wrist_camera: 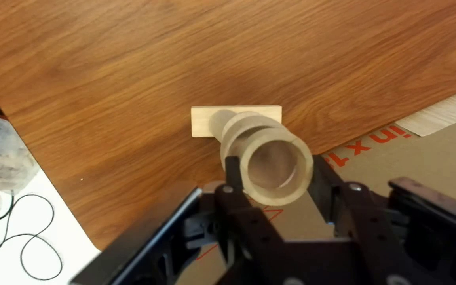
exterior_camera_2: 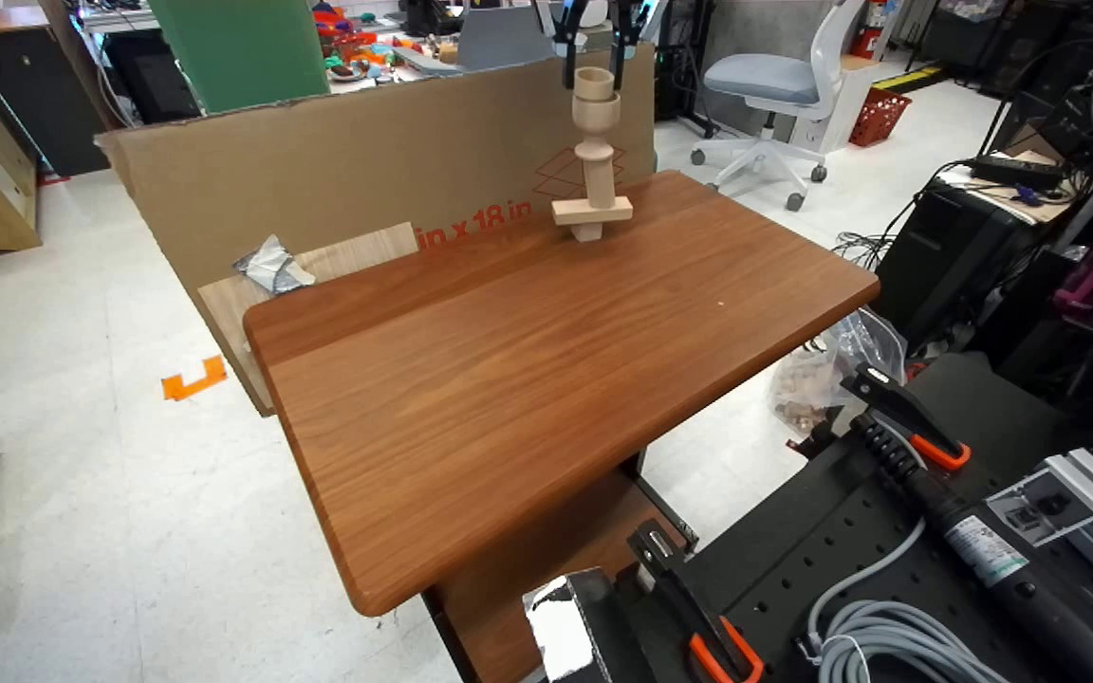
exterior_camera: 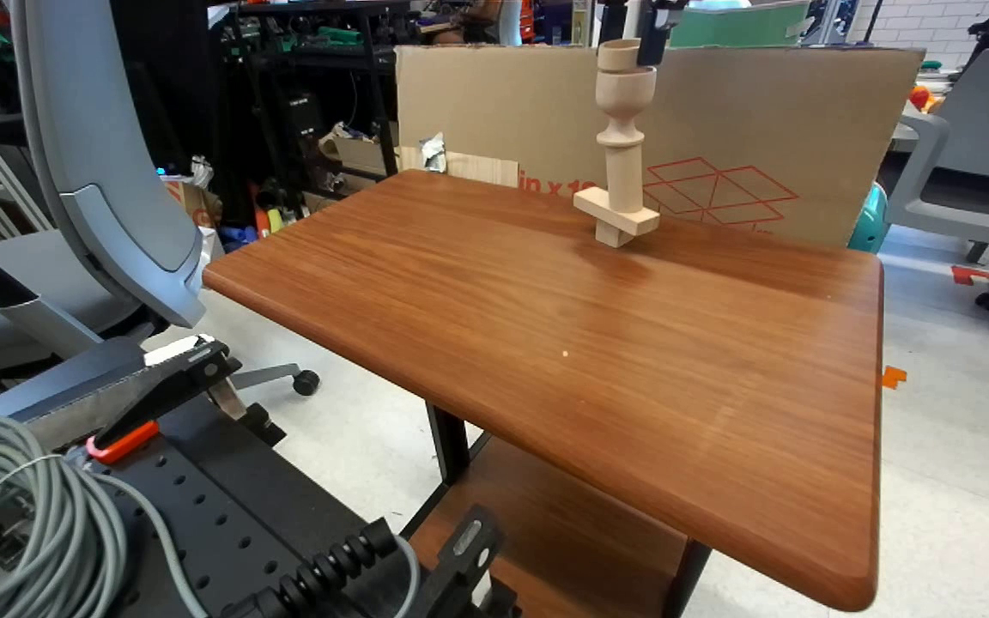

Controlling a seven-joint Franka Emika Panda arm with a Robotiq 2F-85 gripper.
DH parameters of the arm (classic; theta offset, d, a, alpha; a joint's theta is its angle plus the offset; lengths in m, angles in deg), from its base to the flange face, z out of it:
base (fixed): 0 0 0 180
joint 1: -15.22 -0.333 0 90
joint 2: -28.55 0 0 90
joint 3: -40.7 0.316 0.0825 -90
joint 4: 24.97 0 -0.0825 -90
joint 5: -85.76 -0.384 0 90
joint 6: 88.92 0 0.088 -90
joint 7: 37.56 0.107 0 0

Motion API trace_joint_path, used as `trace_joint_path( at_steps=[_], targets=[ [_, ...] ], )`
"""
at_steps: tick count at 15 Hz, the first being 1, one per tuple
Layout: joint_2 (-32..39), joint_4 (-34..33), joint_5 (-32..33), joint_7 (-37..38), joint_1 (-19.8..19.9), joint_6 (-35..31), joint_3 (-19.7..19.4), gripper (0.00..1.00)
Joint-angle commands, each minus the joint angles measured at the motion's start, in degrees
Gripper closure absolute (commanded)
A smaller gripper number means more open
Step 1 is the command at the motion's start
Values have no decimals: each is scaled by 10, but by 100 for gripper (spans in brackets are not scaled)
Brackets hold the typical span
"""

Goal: Pick up the circular block and put it on the pile of wooden blocks

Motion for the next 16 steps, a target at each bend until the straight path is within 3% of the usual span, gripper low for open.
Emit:
trace_joint_path(
  at_steps=[1,2,4,7,16],
  targets=[
    [14,-31,-15,6,3,32,-1,80],
    [15,-32,-15,8,3,34,-1,30],
    [15,-34,-15,12,3,41,-2,23],
    [10,-32,-15,12,2,45,-1,0],
    [-79,58,-8,-19,-2,23,7,0]
  ],
)
